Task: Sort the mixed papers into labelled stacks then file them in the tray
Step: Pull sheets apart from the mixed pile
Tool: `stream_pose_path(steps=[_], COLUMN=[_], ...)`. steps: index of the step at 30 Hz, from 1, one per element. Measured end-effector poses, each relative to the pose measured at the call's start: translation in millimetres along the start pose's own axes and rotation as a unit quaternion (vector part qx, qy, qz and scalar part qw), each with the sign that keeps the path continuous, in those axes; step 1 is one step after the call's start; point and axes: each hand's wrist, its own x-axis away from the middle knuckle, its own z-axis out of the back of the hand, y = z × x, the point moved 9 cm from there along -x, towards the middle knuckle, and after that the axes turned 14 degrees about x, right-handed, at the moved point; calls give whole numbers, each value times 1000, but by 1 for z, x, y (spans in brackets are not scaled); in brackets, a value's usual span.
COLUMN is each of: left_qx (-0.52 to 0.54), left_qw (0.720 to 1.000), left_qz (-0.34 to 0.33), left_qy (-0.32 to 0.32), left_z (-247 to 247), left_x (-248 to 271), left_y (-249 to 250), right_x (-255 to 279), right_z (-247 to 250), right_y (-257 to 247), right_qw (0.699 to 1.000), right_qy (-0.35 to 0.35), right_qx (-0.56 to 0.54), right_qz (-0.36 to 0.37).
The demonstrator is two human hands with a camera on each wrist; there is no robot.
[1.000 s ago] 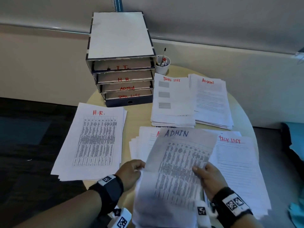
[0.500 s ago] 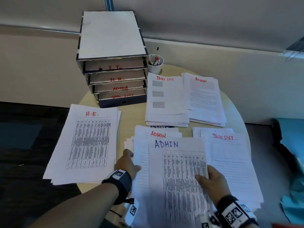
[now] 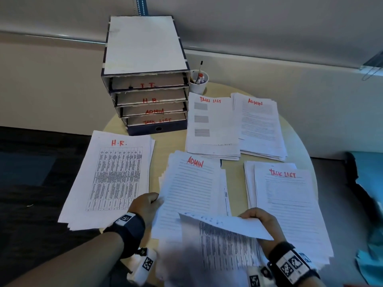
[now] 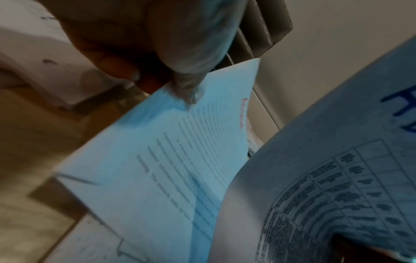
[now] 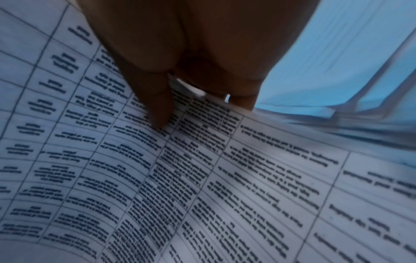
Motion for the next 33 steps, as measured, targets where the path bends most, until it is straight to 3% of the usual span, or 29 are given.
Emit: stream_pose_path(steps=[6,9,13,16,20,22,27,33], left_qx=[160,247,103,32,-92,-120,-81,-56], left_qw=[987,967,982,990,995,988,985,994], left_qz=[16,34,-21,-22,27,99,147,90], left_qy=[3,-62,-158,-139,17,20,22,37], left_z=[2,-14,-36,-43,-24,-29,-36,-25], left_x=[13,32,49,26,4,3,-5,-5], left_y=[-4,11,33,26,23,15,6,3], right_x=[-5,-7,0,2,-8,-11,-7,0], right_z=[2,-3,-12,0,16,18,14,22], right_y=[-1,-1,-19,-23,-6,0,-1,-11], right_qw=[995,987,976,966,938,935,968,969], right_qy=[-4,-3,-2,79,152,152,104,79], right_qx=[52,113,182,219,308,319,225,220], right_qz=[81,111,117,112,52,32,39,86])
